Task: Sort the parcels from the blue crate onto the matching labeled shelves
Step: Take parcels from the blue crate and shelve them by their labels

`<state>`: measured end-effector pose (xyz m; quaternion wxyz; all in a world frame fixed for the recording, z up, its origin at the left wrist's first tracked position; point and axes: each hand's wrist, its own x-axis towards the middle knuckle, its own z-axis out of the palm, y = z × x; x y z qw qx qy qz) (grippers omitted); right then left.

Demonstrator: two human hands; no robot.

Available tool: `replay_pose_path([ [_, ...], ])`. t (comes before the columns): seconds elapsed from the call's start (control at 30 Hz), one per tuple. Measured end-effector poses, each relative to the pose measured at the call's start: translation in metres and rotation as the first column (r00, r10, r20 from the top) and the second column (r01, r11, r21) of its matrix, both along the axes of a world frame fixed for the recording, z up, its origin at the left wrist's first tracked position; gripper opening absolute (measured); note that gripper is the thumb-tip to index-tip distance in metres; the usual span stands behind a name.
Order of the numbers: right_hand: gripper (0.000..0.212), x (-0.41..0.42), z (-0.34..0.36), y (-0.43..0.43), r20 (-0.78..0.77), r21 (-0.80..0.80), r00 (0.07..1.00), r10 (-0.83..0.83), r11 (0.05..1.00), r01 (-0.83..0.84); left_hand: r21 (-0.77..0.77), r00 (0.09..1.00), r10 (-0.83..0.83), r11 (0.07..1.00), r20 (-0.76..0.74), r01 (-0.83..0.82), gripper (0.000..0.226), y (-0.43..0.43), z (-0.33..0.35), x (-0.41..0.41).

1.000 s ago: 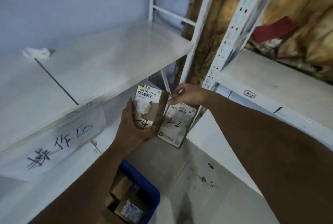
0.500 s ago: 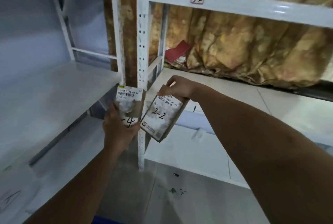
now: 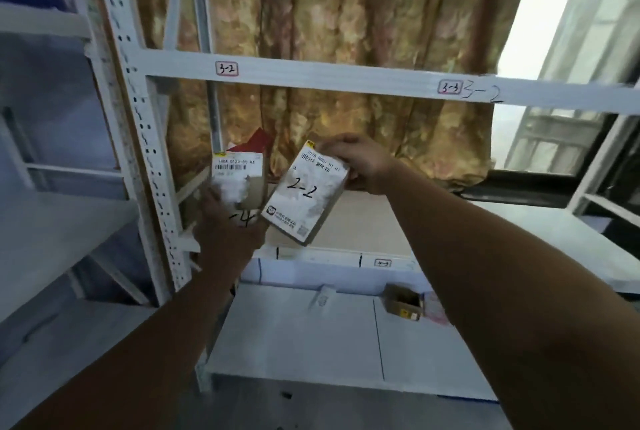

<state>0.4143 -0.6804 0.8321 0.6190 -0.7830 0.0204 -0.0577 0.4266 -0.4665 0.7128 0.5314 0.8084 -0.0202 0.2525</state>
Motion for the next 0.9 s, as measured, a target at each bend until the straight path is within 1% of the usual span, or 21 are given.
replay_pose_path([
  [0.07, 0.025, -0.007, 0.007, -0.026, 0.063, 0.086, 0.996, -0.071, 0.994, 0.065, 0.026, 0.999, 0.035, 0.999, 0.036, -0.036, 0.115, -0.03, 0.02, -0.003],
  [0.1, 0.035, -0.01, 0.011, -0.038, 0.106, 0.137, 0.985, -0.134, 0.983, 0.119, 0.039, 0.998, 0.047, 0.998, 0.035, -0.048, 0.117, -0.046, 0.031, -0.005],
  [0.13, 0.049, -0.01, 0.013, -0.047, 0.152, 0.189, 0.965, -0.215, 0.964, 0.185, 0.066, 0.998, 0.057, 0.996, 0.027, -0.059, 0.118, -0.06, 0.041, -0.008],
  [0.2, 0.076, -0.012, 0.018, -0.069, 0.21, 0.291, 0.889, -0.407, 0.894, 0.341, 0.132, 0.995, 0.064, 0.989, 0.073, -0.074, 0.119, -0.097, 0.059, -0.01],
  [0.23, 0.083, -0.013, 0.02, -0.081, 0.215, 0.334, 0.851, -0.479, 0.855, 0.396, 0.159, 0.992, 0.063, 0.984, 0.112, -0.08, 0.121, -0.116, 0.069, -0.011],
  [0.27, 0.085, -0.015, 0.021, -0.09, 0.22, 0.364, 0.829, -0.514, 0.832, 0.419, 0.166, 0.987, 0.062, 0.982, 0.149, -0.087, 0.122, -0.135, 0.08, -0.013],
  [0.33, 0.083, -0.02, 0.022, -0.101, 0.257, 0.375, 0.808, -0.53, 0.826, 0.422, 0.178, 0.974, 0.058, 0.979, 0.219, -0.098, 0.123, -0.17, 0.1, -0.02],
  [0.37, 0.085, -0.023, 0.022, -0.107, 0.291, 0.357, 0.798, -0.528, 0.834, 0.421, 0.194, 0.968, 0.061, 0.975, 0.242, -0.11, 0.122, -0.188, 0.11, -0.026],
  [0.43, 0.099, -0.03, 0.028, -0.12, 0.377, 0.271, 0.779, -0.501, 0.864, 0.425, 0.204, 0.955, 0.075, 0.969, 0.285, -0.137, 0.118, -0.216, 0.129, -0.034],
  [0.53, 0.123, -0.039, 0.043, -0.142, 0.455, 0.127, 0.761, -0.462, 0.88, 0.458, 0.199, 0.932, 0.054, 0.971, 0.36, -0.133, 0.118, -0.24, 0.153, -0.036],
  [0.6, 0.132, -0.046, 0.05, -0.156, 0.484, 0.08, 0.753, -0.446, 0.88, 0.469, 0.216, 0.916, 0.02, 0.97, 0.401, -0.116, 0.119, -0.251, 0.166, -0.037],
  [0.67, 0.137, -0.05, 0.057, -0.164, 0.492, 0.071, 0.751, -0.441, 0.879, 0.471, 0.245, 0.906, 0.018, 0.96, 0.423, -0.133, 0.118, -0.259, 0.177, -0.04],
  [0.77, 0.138, -0.052, 0.074, -0.175, 0.524, 0.097, 0.728, -0.442, 0.88, 0.464, 0.227, 0.888, -0.004, 0.967, 0.459, -0.113, 0.116, -0.272, 0.193, -0.045],
  [0.83, 0.132, -0.053, 0.087, -0.179, 0.542, 0.092, 0.712, -0.448, 0.873, 0.479, 0.203, 0.869, -0.008, 0.973, 0.494, -0.106, 0.113, -0.277, 0.201, -0.046],
  [0.9, 0.124, -0.047, 0.094, -0.184, 0.556, 0.119, 0.688, -0.466, 0.864, 0.489, 0.175, 0.845, 0.003, 0.978, 0.536, -0.114, 0.112, -0.28, 0.204, -0.043],
])
